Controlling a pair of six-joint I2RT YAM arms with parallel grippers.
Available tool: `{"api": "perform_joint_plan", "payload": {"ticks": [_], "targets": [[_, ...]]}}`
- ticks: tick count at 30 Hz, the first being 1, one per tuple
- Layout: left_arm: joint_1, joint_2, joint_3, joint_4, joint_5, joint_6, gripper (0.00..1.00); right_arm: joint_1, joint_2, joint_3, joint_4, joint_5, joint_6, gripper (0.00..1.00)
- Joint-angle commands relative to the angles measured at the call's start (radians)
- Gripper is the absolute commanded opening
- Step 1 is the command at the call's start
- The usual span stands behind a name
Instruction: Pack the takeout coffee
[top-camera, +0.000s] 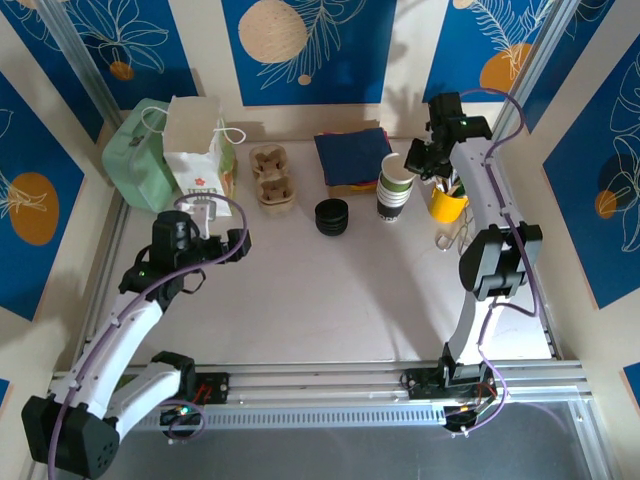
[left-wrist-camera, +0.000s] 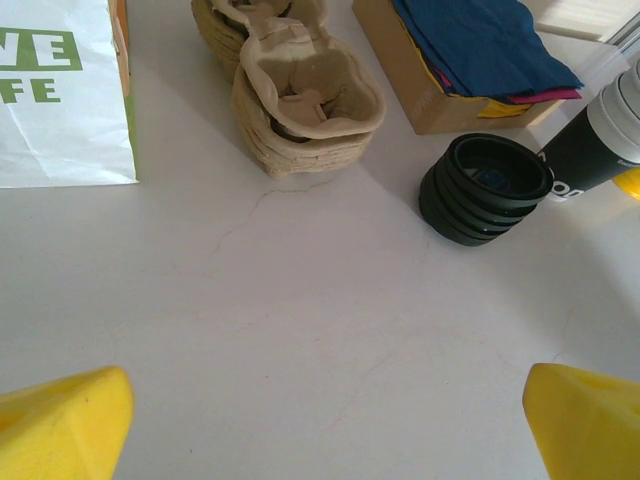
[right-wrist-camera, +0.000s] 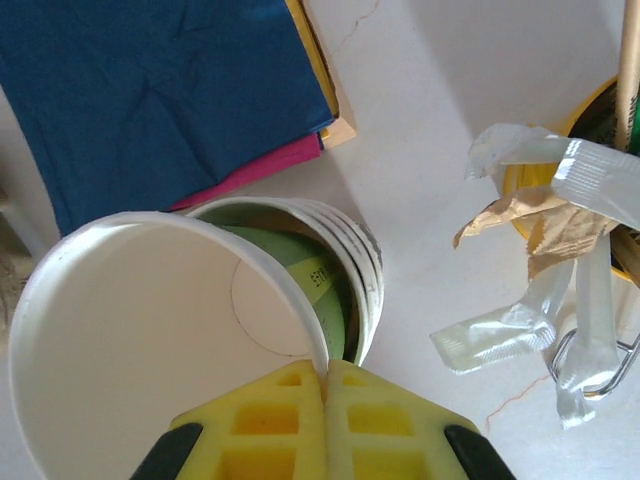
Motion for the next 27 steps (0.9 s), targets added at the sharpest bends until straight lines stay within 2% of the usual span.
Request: {"api": "perform_joint_plan", "payload": {"ticks": [1,10,14,18,27], "targets": [[-0.006,-0.022,0.008,-0.016,-0.005,0.0,0.99,0.014,-0.06,0.084,-0.066,-0.012,-0.005,0.02],[-0.006,-0.046,0.035,-0.057,-0.023,-0.008,0.99,0.08,-0.1,0.322,-0.256,0.02,-0.039,0.01],[-0.006,-0.062,0.042,-0.073,-0.021,-0.017,0.99,0.144,-0.159,0.334,-0.29,0.016,-0.047,0.01],[-0.006,-0.081,0.048,-0.092,-0.023,-0.028,0.99,0.231,-0.249,0.233,-0.271,0.027,-0.039,0.01],[-0.006,-0.144,0.026,-0.133,-0.033,-0.037,0.99,0.432,-0.445,-0.149,-0.137,0.054,0.02,0.01]]}}
